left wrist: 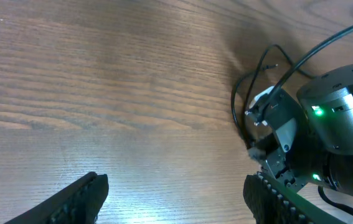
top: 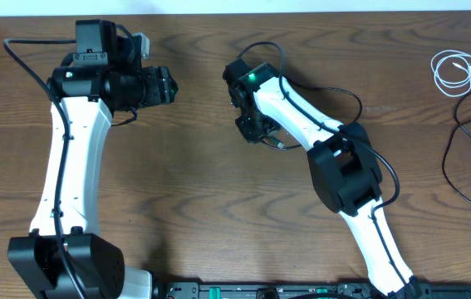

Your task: Untangle cables

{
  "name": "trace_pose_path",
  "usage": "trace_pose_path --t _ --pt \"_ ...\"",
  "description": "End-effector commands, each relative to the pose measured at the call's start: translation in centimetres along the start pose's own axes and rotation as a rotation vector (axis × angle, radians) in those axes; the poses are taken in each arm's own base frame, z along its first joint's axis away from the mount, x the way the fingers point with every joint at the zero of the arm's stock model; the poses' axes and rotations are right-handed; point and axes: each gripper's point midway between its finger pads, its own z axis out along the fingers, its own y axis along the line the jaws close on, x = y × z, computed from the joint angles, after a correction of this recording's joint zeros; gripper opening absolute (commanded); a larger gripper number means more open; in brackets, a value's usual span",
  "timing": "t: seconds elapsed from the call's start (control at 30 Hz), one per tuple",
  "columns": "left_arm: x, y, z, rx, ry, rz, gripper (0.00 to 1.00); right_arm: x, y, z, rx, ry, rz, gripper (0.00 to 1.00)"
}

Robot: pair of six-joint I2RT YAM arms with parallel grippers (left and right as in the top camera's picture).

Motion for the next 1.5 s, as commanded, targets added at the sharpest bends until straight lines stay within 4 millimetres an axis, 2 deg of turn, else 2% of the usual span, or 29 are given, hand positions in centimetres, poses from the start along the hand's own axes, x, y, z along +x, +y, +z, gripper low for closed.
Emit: trace_pose_path --t 0.0,0.13,0.2,0.27,0.43,0.5,0.53,0.63,0.73,0.8,0.87,1.0,1.17,1.27,1.37,1.47 --pt "0.2 0.3 0.3 -0.005 0.011 -0.012 0.74 1.9 -0.2 3.5 0.006 0.097 0.012 0.01" --pt "0.2 0.3 0.3 -0.006 0.011 -0.012 0.75 1.4 -0.5 2.5 0.005 0.083 0.044 0.01" --pt "0.2 0.3 0.3 -0.005 0.011 -0.012 0.75 0.8 -0.9 1.2 0.0 0.06 0.068 0.01" --pt "0.2 0.3 0.3 -0.005 0.011 -0.012 0.75 0.1 -1.4 -1.0 -0.015 0.022 0.084 0.01" --pt "0.2 0.3 0.3 -0.005 0.011 -0.012 0.75 -1.1 -3.2 -8.9 -0.118 -0.103 0.148 0.01" --pt "0.2 0.3 0.3 -0.005 0.011 -0.012 0.75 -1.2 -5.0 -12.9 -0.146 -0.178 0.188 0.01" --pt "0.2 0.3 0.3 -0.005 0.011 -0.012 0.75 -1.1 -6.4 -15.3 -0.154 -0.229 0.214 0.01" --pt "0.2 0.3 0.3 -0.005 0.011 -0.012 0.75 0.0 -10.6 -21.0 -0.148 -0.358 0.295 0.01" --pt "0.2 0.3 0.3 -0.005 0.011 -0.012 0.75 2.4 -15.8 -26.3 -0.118 -0.49 0.401 0.01" --pt "0.2 0.3 0.3 -0.005 0.011 -0.013 0.75 5.0 -19.4 -29.6 -0.095 -0.57 0.485 0.01" --pt "0.2 0.3 0.3 -0.005 0.011 -0.013 0.75 7.5 -22.2 -31.9 -0.079 -0.629 0.559 0.01" --pt "0.2 0.3 0.3 -0.005 0.011 -0.012 0.75 14.0 -27.5 -36.0 -0.029 -0.735 0.73 0.01" --pt "0.2 0.3 0.3 -0.005 0.011 -0.012 0.75 21.8 -32.8 -38.1 0.088 -0.784 0.944 0.01" --pt "0.2 0.3 0.3 -0.005 0.011 -0.013 0.75 26.4 -36.7 -39.0 0.173 -0.826 1.123 0.01" --pt "0.2 0.3 0.3 -0.005 0.011 -0.012 0.75 28.2 -38.4 -39.7 0.134 -0.893 1.186 0.01" --pt "0.2 0.3 0.3 -0.005 0.011 -0.012 0.75 27.3 -37.7 -39.7 0.028 -0.928 1.105 0.01"
